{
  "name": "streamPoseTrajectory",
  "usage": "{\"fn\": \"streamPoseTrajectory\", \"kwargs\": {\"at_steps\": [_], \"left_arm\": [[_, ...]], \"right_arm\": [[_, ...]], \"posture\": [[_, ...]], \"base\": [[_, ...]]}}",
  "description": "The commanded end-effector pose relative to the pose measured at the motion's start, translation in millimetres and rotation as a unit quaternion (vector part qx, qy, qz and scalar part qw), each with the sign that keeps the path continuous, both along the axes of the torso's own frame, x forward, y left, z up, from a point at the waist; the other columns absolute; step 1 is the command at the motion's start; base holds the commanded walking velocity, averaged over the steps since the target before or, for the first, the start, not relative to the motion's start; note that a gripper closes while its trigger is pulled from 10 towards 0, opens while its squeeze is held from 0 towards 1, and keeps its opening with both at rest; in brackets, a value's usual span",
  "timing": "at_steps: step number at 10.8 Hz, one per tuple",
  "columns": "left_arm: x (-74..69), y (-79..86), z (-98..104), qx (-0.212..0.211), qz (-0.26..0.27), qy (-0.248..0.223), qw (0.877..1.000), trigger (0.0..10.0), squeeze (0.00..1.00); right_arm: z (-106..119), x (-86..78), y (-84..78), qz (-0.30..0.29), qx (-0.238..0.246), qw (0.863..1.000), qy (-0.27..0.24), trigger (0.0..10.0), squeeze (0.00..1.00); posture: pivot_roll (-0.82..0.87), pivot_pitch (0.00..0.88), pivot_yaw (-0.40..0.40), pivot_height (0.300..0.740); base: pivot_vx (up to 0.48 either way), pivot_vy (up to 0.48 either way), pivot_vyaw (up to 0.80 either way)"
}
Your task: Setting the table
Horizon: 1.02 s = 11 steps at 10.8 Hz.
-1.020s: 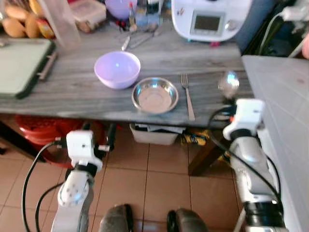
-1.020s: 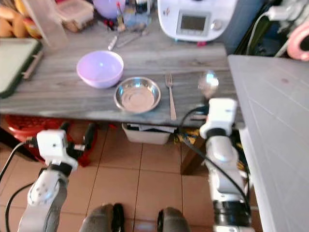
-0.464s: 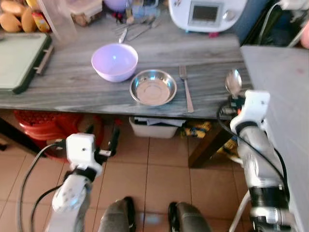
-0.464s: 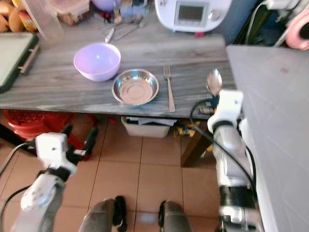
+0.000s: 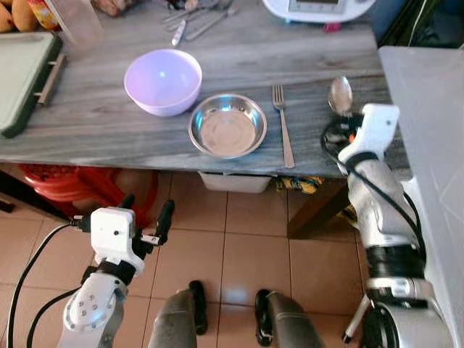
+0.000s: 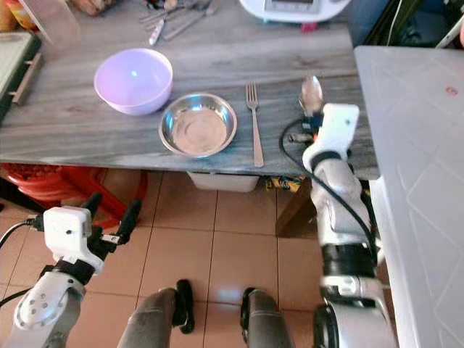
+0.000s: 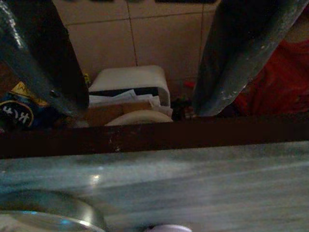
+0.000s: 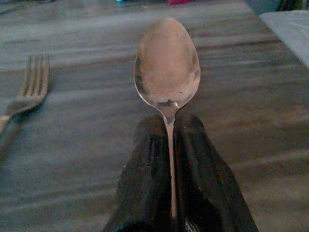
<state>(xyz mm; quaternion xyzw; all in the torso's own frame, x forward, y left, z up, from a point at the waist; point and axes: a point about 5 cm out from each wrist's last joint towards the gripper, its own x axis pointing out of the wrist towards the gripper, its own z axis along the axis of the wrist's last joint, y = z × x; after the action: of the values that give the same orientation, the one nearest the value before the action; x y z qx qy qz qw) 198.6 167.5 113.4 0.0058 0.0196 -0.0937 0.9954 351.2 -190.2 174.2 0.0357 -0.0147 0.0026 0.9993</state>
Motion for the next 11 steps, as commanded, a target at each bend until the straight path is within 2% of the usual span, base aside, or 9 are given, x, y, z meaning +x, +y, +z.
{"fn": "streamPoseTrajectory", "kwargs": {"at_steps": [1,4,7,11], "left_arm": [[-2.9,2.7,0,0.006,-0.002,0.006,1.000,10.0,0.00],[-2.1,0.2,0,0.002,-0.007,0.012,1.000,10.0,0.00],[0.6,-3.5,-2,0.000,-0.012,0.016,1.000,10.0,0.00],[2.1,-5.7,-2,0.000,-0.013,0.019,1.000,10.0,0.00]], "right_arm": [[-20,-2.2,1.3,0.003,0.016,0.999,0.047,10.0,0.00],[-15,-0.6,9.9,0.034,0.049,0.997,0.056,10.0,0.00],[-14,1.5,15.9,0.074,0.054,0.993,0.075,10.0,0.00],[-17,3.4,21.0,0.095,0.054,0.990,0.093,10.0,0.00]], "posture": [[0.07,0.335,0.056,0.740],[0.06,0.330,0.053,0.740],[0.05,0.323,0.048,0.740],[0.05,0.325,0.045,0.740]], "base": [[0.000,0.000,0.00],[0.000,0.000,0.00],[0.000,0.000,0.00],[0.000,0.000,0.00]]}}
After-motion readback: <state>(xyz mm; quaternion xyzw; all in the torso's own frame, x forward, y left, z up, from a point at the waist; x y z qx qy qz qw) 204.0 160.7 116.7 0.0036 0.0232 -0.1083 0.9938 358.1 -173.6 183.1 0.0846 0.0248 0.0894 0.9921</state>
